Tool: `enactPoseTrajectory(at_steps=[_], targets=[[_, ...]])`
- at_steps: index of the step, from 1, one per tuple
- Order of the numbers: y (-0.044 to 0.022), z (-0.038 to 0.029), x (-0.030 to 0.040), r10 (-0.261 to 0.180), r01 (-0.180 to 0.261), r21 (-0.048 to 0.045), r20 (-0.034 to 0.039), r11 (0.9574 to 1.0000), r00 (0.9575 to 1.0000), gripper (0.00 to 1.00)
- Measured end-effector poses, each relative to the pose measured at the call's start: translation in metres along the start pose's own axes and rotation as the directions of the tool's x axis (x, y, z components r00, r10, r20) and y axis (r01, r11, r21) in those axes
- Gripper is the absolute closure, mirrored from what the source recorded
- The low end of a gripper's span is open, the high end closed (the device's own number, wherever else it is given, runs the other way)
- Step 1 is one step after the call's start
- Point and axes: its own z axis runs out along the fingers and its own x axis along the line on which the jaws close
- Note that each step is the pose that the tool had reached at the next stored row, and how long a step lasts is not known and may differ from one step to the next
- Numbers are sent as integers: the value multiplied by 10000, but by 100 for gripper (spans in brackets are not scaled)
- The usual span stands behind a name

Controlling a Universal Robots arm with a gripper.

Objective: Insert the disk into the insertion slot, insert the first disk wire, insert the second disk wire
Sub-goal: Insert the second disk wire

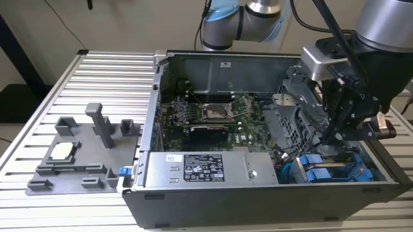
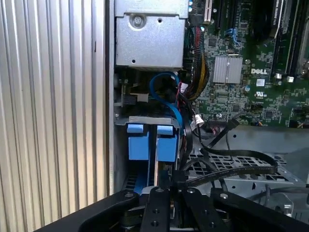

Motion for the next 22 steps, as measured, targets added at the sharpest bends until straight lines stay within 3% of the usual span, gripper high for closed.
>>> enactPoseTrajectory(at_steps=[2, 3, 4, 9, 13, 15, 22], targets=[[0, 1, 1, 74, -74, 7, 242, 10000, 9997, 84], [-2, 1, 3, 88, -88, 6, 308, 10000, 9995, 84], [-11, 1, 6, 90, -89, -30, 323, 10000, 9994, 84], [-140, 19, 12, 110, -88, -637, 341, 9979, 9994, 84], [-255, 34, 20, 122, -85, -1019, 351, 9948, 9993, 84], [-300, 41, 29, 128, -84, -1164, 370, 9932, 9992, 84], [-333, 61, 109, 168, -87, -1258, 632, 9920, 9979, 84]])
